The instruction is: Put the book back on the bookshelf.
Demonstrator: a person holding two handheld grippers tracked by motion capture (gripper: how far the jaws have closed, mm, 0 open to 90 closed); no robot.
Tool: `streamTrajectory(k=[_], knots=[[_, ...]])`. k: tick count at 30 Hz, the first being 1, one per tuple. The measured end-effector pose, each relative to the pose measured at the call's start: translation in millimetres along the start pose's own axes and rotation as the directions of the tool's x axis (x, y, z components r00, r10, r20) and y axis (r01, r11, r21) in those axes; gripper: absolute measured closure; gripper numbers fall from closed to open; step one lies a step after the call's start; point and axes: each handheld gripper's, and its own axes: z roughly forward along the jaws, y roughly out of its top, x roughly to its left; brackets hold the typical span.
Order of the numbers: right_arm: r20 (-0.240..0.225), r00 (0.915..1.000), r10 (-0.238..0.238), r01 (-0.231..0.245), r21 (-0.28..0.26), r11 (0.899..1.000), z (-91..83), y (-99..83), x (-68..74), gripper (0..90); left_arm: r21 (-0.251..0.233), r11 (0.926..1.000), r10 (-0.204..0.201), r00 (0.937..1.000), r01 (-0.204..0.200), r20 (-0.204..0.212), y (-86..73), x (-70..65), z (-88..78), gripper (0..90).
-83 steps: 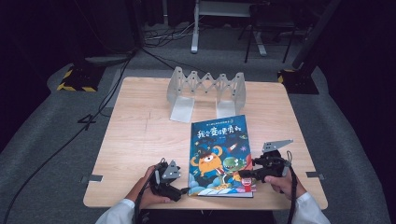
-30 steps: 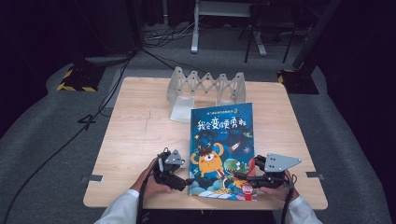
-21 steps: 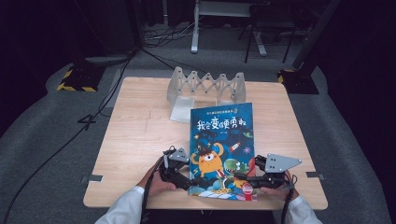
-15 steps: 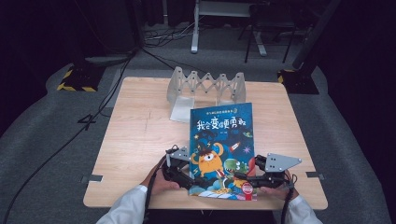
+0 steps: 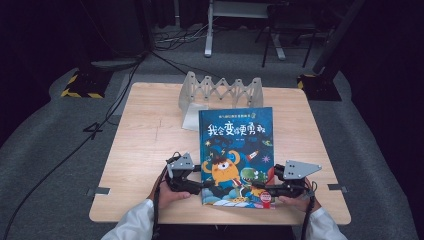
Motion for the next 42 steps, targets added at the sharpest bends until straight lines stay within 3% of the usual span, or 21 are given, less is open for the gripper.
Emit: streamTrajectory(k=[2,8,10,14,18,20,21,26,28,29,32,33,42], knots=[[0.015,0.9998,0.014,-0.014,0.005,1.000,-1.4,-2.0,-2.4,54.8,-0.020,0.9994,0.029,0.9995,-0.029,-0.015,3.3,-5.9,-5.3,37.1],[0.053,0.9983,0.025,-0.025,0.006,1.000,-3.4,-6.6,-5.7,56.7,-0.050,0.9968,0.060,0.9964,-0.063,-0.060,11.4,-14.1,-7.7,37.7],[0.060,0.9979,0.021,-0.022,0.009,1.000,-3.9,-8.2,-6.1,57.9,-0.070,0.9948,0.070,0.9954,-0.075,-0.065,14.0,-14.6,-9.1,38.5],[0.061,0.9978,0.026,-0.028,0.022,0.999,-3.3,-11.7,-8.1,57.9,-0.134,0.9866,0.088,0.9954,-0.093,-0.038,24.2,-15.7,-13.9,45.1],[0.065,0.9974,0.032,-0.033,0.023,0.999,-3.2,-14.2,-8.6,58.2,-0.146,0.9806,0.123,0.9904,-0.131,-0.062,30.1,-19.8,-11.9,49.5],[0.070,0.9973,0.024,-0.026,0.029,0.999,-3.8,-14.4,-7.2,58.1,-0.150,0.9783,0.134,0.9886,-0.143,-0.070,30.8,-20.6,-10.9,57.9],[0.072,0.9971,0.025,-0.027,0.026,0.999,-3.8,-14.9,-6.6,58.0,-0.148,0.9746,0.158,0.9845,-0.168,-0.076,31.4,-23.4,-9.0,60.0],[0.097,0.9951,0.015,-0.018,0.031,0.999,-6.1,-16.1,-3.5,57.3,-0.139,0.9718,0.180,0.9802,-0.190,-0.083,31.8,-25.4,-8.8,60.7],[0.159,0.9873,0.006,-0.014,0.051,0.999,-11.6,-18.9,-1.0,57.6,-0.149,0.9706,0.181,0.9814,-0.189,-0.064,30.3,-25.9,-9.6,63.3],[0.168,0.9858,0.010,-0.019,0.054,0.998,-14.0,-21.0,-1.3,57.5,-0.150,0.9699,0.185,0.9808,-0.192,-0.062,29.9,-27.1,-10.0,64.0],[0.173,0.9844,0.032,-0.042,0.053,0.998,-20.0,-28.2,-2.6,59.0,-0.154,0.9653,0.206,0.9775,-0.211,-0.046,29.5,-30.3,-10.4,67.3],[0.173,0.9844,0.031,-0.041,0.053,0.998,-21.2,-28.9,-2.5,59.1,-0.154,0.9610,0.226,0.9733,-0.229,-0.042,29.9,-34.1,-10.1,68.0],[0.199,0.9795,0.028,-0.043,0.071,0.997,-31.1,-29.8,-3.3,53.8,-0.156,0.9477,0.279,0.9601,-0.279,-0.023,31.4,-48.4,-7.5,75.2]])
